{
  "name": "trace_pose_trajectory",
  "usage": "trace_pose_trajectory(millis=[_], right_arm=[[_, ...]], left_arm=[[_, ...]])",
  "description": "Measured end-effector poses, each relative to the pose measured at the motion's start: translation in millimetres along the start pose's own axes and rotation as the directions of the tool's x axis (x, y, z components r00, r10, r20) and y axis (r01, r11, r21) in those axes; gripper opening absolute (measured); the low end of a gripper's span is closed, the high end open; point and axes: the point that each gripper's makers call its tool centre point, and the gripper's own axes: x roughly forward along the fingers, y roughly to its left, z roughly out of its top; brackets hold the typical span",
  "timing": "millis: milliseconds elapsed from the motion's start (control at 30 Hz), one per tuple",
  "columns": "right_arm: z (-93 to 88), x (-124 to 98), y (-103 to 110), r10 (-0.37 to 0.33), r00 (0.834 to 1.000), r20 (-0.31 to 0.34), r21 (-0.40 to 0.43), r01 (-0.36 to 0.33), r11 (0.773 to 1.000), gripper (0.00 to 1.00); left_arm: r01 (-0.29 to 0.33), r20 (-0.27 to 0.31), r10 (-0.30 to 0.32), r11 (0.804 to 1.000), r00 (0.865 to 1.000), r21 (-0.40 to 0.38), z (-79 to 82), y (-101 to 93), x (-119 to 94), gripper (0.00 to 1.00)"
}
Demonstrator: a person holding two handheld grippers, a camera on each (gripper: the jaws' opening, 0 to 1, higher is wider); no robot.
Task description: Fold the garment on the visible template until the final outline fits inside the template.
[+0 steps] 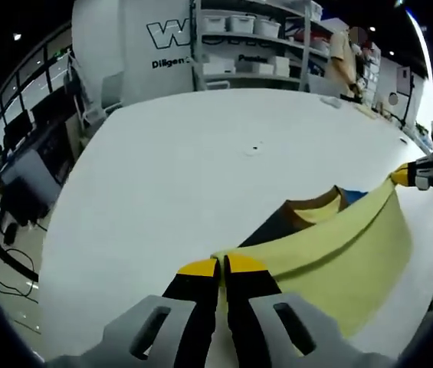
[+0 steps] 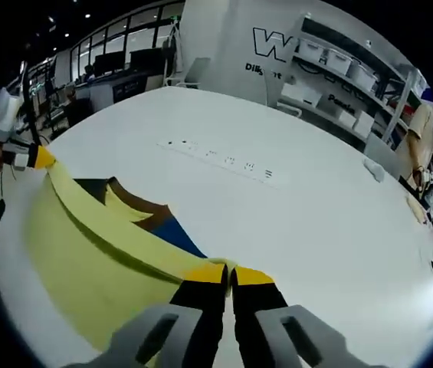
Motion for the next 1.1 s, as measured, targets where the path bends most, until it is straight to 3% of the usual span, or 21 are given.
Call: trace_pose_trajectory(millis=[167, 467, 667, 833, 933, 967, 1033, 1100], right_arm=[[-12.1, 22, 2, 0.005, 0.999, -0.043, 0.000, -0.005, 1.000, 0.00], [-28.2, 38, 3, 0.019, 0.997, -0.079, 0.000, -0.019, 1.000, 0.00], [-33.8, 41, 5, 0.032, 0.997, -0.064, 0.007, -0.032, 0.999, 0.00], [-34.2, 42, 4, 0.056, 0.997, -0.048, 0.086, -0.051, 0.995, 0.00], [-34.0, 42, 4, 0.068, 0.997, -0.041, 0.086, -0.065, 0.994, 0.00], [-33.2, 41, 4, 0.074, 0.997, -0.035, 0.084, -0.071, 0.994, 0.00], [-28.2, 37, 3, 0.086, 0.996, -0.002, 0.042, -0.086, 0.995, 0.02], [-23.6, 32, 3, 0.112, 0.993, 0.036, 0.033, -0.113, 0.993, 0.08]], left_arm=[[-0.012, -0.027, 0.012, 1.000, 1.000, -0.002, -9.4, 1.6, 16, 0.03], [-0.030, -0.054, 0.030, 0.999, 0.998, -0.011, -26.2, 2.5, 32, 0.03], [-0.023, -0.046, 0.022, 0.999, 0.999, -0.026, -28.7, 3.7, 34, 0.03], [-0.019, -0.038, 0.018, 0.999, 0.999, -0.035, -27.6, 3.8, 35, 0.04], [-0.009, -0.031, 0.008, 1.000, 0.999, -0.027, -26.3, 4.3, 36, 0.05], [-0.006, -0.029, 0.005, 1.000, 1.000, -0.021, -25.9, 4.2, 36, 0.07], [0.006, -0.003, -0.006, 0.996, 1.000, 0.089, -21.0, 7.4, 33, 0.15], [0.061, 0.009, -0.063, 0.991, 0.998, 0.119, -20.2, 0.8, 30, 0.24]])
